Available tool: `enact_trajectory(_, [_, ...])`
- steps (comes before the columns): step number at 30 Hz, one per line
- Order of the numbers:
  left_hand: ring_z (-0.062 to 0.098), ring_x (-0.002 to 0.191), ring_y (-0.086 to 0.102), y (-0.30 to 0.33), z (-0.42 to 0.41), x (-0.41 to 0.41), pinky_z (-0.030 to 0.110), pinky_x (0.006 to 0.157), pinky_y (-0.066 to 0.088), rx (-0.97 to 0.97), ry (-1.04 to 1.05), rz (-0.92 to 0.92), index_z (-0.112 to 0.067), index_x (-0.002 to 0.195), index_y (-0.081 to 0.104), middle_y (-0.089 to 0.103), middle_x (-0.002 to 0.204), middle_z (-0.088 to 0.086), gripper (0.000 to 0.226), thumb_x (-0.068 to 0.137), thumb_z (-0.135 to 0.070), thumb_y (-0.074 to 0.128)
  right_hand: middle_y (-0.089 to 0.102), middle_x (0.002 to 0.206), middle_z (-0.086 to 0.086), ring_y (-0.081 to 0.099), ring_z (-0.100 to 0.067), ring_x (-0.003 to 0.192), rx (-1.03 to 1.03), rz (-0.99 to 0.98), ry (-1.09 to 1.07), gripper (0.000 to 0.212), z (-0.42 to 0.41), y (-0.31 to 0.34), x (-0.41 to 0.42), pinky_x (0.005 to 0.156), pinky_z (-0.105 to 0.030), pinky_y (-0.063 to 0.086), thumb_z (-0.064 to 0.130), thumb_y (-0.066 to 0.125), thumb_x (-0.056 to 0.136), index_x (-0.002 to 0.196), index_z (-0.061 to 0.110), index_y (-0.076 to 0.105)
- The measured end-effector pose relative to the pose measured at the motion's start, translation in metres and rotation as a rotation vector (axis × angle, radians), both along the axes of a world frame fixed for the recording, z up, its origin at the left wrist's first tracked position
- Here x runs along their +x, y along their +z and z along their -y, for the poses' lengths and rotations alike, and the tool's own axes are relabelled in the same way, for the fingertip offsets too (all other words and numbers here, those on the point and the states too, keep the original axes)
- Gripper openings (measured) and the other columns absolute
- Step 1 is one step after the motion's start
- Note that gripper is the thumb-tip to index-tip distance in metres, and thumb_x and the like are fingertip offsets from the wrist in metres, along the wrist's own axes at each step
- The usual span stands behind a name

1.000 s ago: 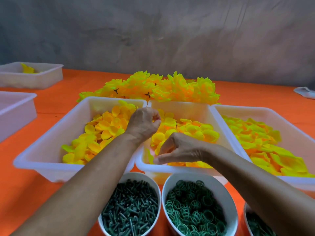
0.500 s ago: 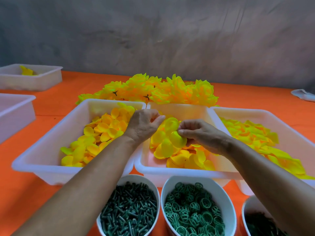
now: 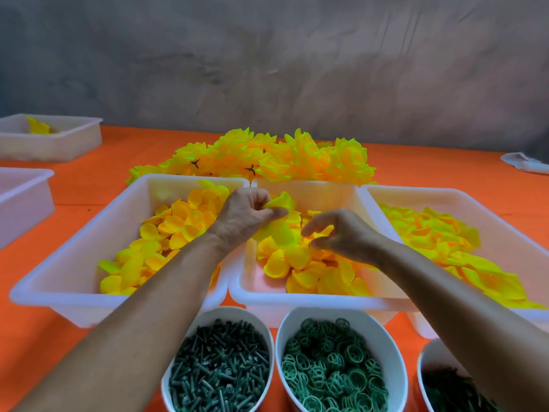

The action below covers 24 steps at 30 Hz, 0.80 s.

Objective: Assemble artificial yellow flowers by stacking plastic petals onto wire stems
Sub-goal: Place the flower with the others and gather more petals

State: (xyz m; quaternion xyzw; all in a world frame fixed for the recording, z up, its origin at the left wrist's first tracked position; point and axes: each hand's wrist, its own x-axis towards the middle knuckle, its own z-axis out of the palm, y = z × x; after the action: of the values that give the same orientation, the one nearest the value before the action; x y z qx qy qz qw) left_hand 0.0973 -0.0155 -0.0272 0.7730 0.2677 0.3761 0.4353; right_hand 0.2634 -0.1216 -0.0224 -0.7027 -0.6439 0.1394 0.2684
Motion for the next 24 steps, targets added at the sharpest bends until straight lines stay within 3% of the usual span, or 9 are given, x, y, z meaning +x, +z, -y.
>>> enact_trajectory(4, [0.014, 0.054, 0.023, 0.001, 0.001, -0.002, 0.028, 0.048, 0.019, 0.025, 0.007, 0.068, 0.001, 0.061, 0.044, 0.027, 0.062, 0.008, 0.040, 0.082, -0.020, 0.071, 0.062, 0.117, -0.004, 0.055, -0.020, 0.109, -0.107, 0.360, 0.163, 0.042, -0.003, -0.007, -0.005, 0.087, -0.031, 0.043, 0.005, 0.075, 0.073, 0.111, 0.021, 0.070])
enact_trajectory(7, [0.012, 0.052, 0.023, 0.002, 0.004, -0.002, 0.026, 0.045, 0.019, 0.029, -0.033, 0.095, 0.005, 0.060, 0.044, 0.027, 0.061, 0.007, 0.044, 0.087, -0.023, 0.065, 0.063, 0.114, -0.005, 0.055, -0.021, 0.108, -0.028, 0.392, 0.137, 0.040, -0.007, -0.008, -0.008, 0.087, -0.031, 0.043, 0.000, 0.067, 0.075, 0.109, 0.021, 0.071])
enact_trajectory(8, [0.013, 0.054, 0.026, 0.002, 0.004, -0.001, 0.026, 0.047, 0.021, 0.021, -0.054, 0.110, 0.009, 0.063, 0.047, 0.030, 0.063, 0.008, 0.042, 0.088, -0.021, 0.063, 0.066, 0.110, -0.003, 0.058, -0.018, 0.105, 0.009, 0.276, 0.078, 0.035, -0.008, -0.007, -0.009, 0.085, -0.027, 0.045, -0.001, 0.063, 0.078, 0.105, 0.019, 0.073])
enact_trajectory(10, [0.018, 0.063, 0.035, 0.003, 0.004, 0.000, 0.030, 0.051, 0.028, -0.020, -0.088, 0.162, 0.016, 0.075, 0.055, 0.041, 0.070, 0.011, 0.035, 0.090, -0.015, 0.060, 0.071, 0.096, 0.004, 0.060, -0.011, 0.092, 0.048, -0.212, -0.042, 0.025, -0.007, -0.002, -0.014, 0.074, -0.020, 0.046, 0.003, 0.056, 0.085, 0.098, 0.013, 0.074])
enact_trajectory(12, [0.019, 0.066, 0.047, 0.004, 0.005, 0.000, 0.026, 0.053, 0.040, -0.066, -0.122, 0.221, 0.005, 0.081, 0.061, 0.054, 0.074, 0.011, 0.017, 0.090, -0.009, 0.059, 0.072, 0.089, 0.003, 0.061, -0.010, 0.080, 0.014, -0.689, -0.078, 0.022, -0.006, 0.006, -0.018, 0.067, -0.025, 0.045, 0.022, 0.054, 0.091, 0.098, 0.011, 0.072])
enact_trajectory(14, [0.011, 0.071, 0.059, 0.006, 0.007, -0.001, 0.019, 0.061, 0.048, -0.104, -0.176, 0.257, -0.006, 0.086, 0.063, 0.064, 0.078, 0.004, 0.006, 0.089, -0.004, 0.058, 0.072, 0.089, 0.001, 0.063, -0.010, 0.076, -0.077, -0.924, -0.036, 0.036, -0.004, 0.008, -0.018, 0.066, -0.027, 0.044, 0.044, 0.054, 0.086, 0.101, 0.015, 0.068])
enact_trajectory(17, [0.005, 0.072, 0.060, 0.005, 0.006, -0.001, 0.019, 0.066, 0.050, -0.124, -0.187, 0.270, -0.005, 0.087, 0.062, 0.067, 0.077, -0.004, 0.007, 0.086, 0.001, 0.059, 0.072, 0.084, 0.001, 0.065, -0.010, 0.074, -0.063, -1.001, 0.074, 0.029, -0.001, 0.004, -0.017, 0.067, -0.027, 0.045, 0.039, 0.066, 0.071, 0.090, 0.018, 0.070])
enact_trajectory(21, [0.015, 0.074, 0.053, 0.006, 0.009, -0.001, 0.025, 0.065, 0.046, -0.130, -0.170, 0.249, -0.007, 0.083, 0.061, 0.060, 0.079, 0.005, 0.005, 0.082, -0.007, 0.066, 0.072, 0.079, -0.003, 0.064, -0.013, 0.075, 0.043, -0.995, 0.007, 0.017, -0.001, -0.001, -0.012, 0.070, -0.028, 0.046, 0.029, 0.071, 0.066, 0.078, 0.016, 0.072])
enact_trajectory(24, [0.019, 0.080, 0.054, 0.008, 0.009, 0.000, 0.034, 0.074, 0.046, -0.172, -0.140, 0.254, 0.003, 0.091, 0.061, 0.062, 0.085, 0.009, 0.025, 0.077, -0.016, 0.069, 0.070, 0.078, -0.009, 0.058, -0.024, 0.080, 0.125, -0.963, -0.015, 0.016, -0.001, -0.002, -0.012, 0.076, -0.034, 0.043, 0.028, 0.072, 0.063, 0.071, 0.014, 0.073])
